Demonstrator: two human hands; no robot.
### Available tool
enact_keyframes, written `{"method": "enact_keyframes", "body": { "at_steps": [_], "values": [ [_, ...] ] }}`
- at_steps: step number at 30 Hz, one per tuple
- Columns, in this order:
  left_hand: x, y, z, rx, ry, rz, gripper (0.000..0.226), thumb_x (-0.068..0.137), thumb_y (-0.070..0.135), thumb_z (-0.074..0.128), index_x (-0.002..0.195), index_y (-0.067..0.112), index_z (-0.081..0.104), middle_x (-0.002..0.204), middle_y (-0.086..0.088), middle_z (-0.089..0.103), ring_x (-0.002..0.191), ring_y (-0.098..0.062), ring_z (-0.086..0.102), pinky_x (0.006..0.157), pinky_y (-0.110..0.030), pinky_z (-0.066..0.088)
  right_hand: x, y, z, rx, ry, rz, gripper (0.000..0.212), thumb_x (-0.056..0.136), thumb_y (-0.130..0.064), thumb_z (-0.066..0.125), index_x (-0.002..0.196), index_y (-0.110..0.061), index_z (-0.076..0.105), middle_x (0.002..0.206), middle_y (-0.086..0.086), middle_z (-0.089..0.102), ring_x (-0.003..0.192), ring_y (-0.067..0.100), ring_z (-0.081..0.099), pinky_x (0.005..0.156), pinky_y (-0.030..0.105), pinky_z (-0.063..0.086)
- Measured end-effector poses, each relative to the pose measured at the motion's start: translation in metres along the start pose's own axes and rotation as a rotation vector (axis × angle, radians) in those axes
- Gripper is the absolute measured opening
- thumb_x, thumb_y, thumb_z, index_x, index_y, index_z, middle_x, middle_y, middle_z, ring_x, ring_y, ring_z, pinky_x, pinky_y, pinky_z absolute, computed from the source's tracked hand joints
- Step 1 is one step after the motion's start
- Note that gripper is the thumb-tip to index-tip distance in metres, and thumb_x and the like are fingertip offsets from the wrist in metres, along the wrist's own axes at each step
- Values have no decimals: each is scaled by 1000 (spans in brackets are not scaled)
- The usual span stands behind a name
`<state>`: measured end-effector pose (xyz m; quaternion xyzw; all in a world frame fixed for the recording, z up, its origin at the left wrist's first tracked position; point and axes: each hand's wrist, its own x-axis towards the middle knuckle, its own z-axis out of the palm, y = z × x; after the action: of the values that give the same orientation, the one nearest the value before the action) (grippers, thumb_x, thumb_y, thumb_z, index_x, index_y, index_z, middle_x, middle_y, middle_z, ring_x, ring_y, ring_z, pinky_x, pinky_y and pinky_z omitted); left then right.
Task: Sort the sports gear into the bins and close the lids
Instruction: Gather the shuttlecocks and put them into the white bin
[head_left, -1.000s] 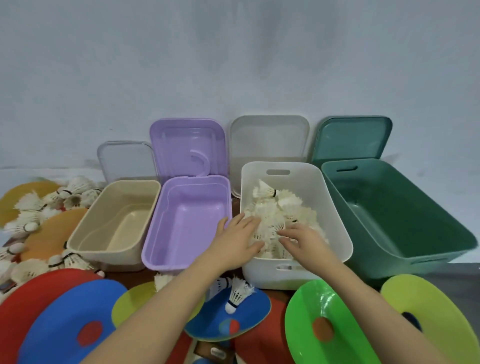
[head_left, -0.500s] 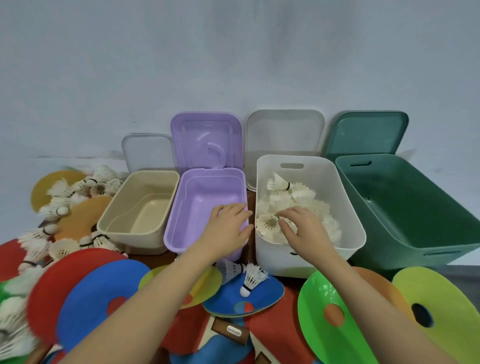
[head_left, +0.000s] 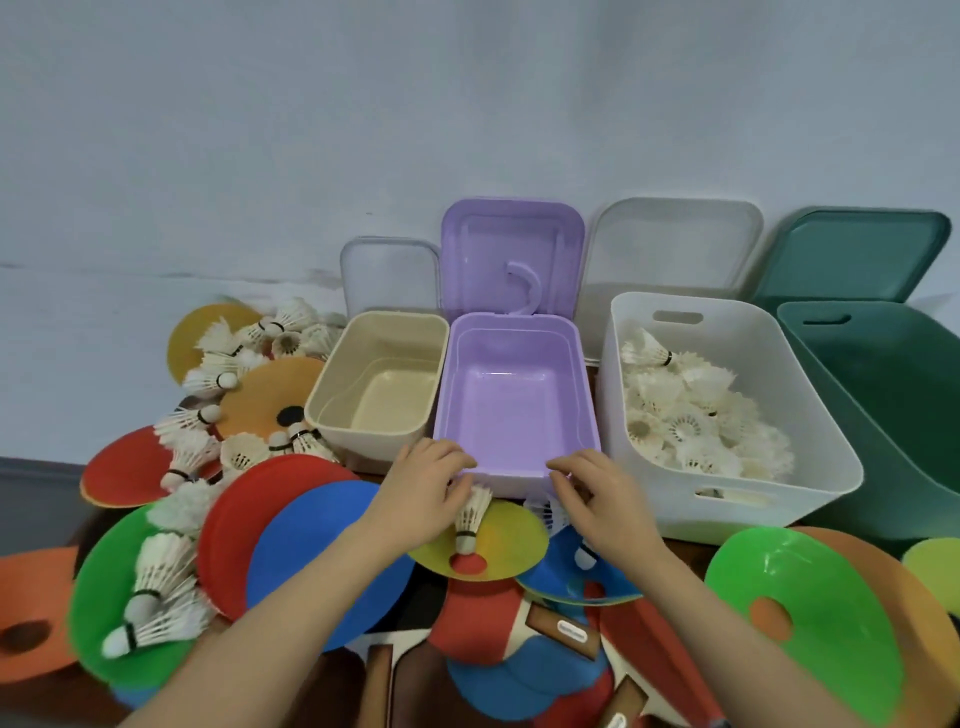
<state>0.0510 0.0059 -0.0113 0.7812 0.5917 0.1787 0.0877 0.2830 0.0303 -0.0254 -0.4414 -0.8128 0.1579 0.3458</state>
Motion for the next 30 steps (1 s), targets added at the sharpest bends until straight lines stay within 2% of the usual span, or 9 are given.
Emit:
{"method": "enact_keyframes", "body": {
  "at_steps": [3,5,9,11,13,17,23,26,30],
  "values": [
    [-10,-11,14,-1,-114,-56,32,94,36,41,113,23,63,109,8,59,103,-16,51,82,-28,31,-21,13,17,-33,-50,147,23,91,-32,49,96,-18,67,87,-7,61,82,8,56,67,29,49],
    [-12,-16,22,10,-199,-91,32,95,34,43,119,22,59,119,7,56,108,-16,48,86,-29,31,-28,19,24,-87,-149,237,22,94,-31,51,105,-20,67,97,-5,60,93,17,56,76,32,48],
    [-10,-18,34,-27,-351,-130,37,95,36,43,127,20,53,135,4,46,118,-21,43,94,-36,35,-26,25,36,-210,-442,409,39,99,-41,36,134,-29,50,142,-2,41,126,25,37,105,34,28],
    [-8,-17,38,-33,-409,-134,43,95,37,44,133,18,46,144,2,35,124,-24,38,101,-39,34,-26,25,38,-211,-502,457,42,100,-43,30,138,-33,43,149,-5,32,133,23,30,109,35,21],
    [-8,-18,41,-34,-438,-140,49,95,38,45,138,16,40,148,-1,28,127,-25,35,103,-38,33,-28,27,39,-220,-527,472,42,100,-43,29,137,-31,44,147,-7,35,133,20,31,110,38,21],
    [-10,-17,50,-77,-435,-167,58,93,38,48,144,18,28,147,-2,25,128,-24,37,102,-34,35,-38,30,35,-327,-508,425,38,99,-40,33,126,-23,53,137,-8,46,124,15,42,101,36,32],
    [-17,-18,60,-6,-351,-199,52,92,40,49,139,20,37,126,-5,39,114,-25,41,97,-35,37,-47,32,29,-379,-547,444,43,100,-36,30,139,-19,41,152,-5,28,137,14,28,106,36,25],
    [-25,-22,65,-159,-235,-237,39,89,32,57,126,18,54,118,0,45,110,-20,45,94,-31,39,-52,33,27,-390,-481,419,46,100,-35,32,144,-19,33,152,-6,27,138,13,26,107,34,24],
    [-24,-18,62,-307,-74,-257,13,86,24,65,95,15,70,99,9,53,99,-16,50,85,-29,41,-54,26,21,-302,-205,341,42,94,-32,38,128,-15,55,134,-3,52,119,19,49,94,34,35]
  ]
}}
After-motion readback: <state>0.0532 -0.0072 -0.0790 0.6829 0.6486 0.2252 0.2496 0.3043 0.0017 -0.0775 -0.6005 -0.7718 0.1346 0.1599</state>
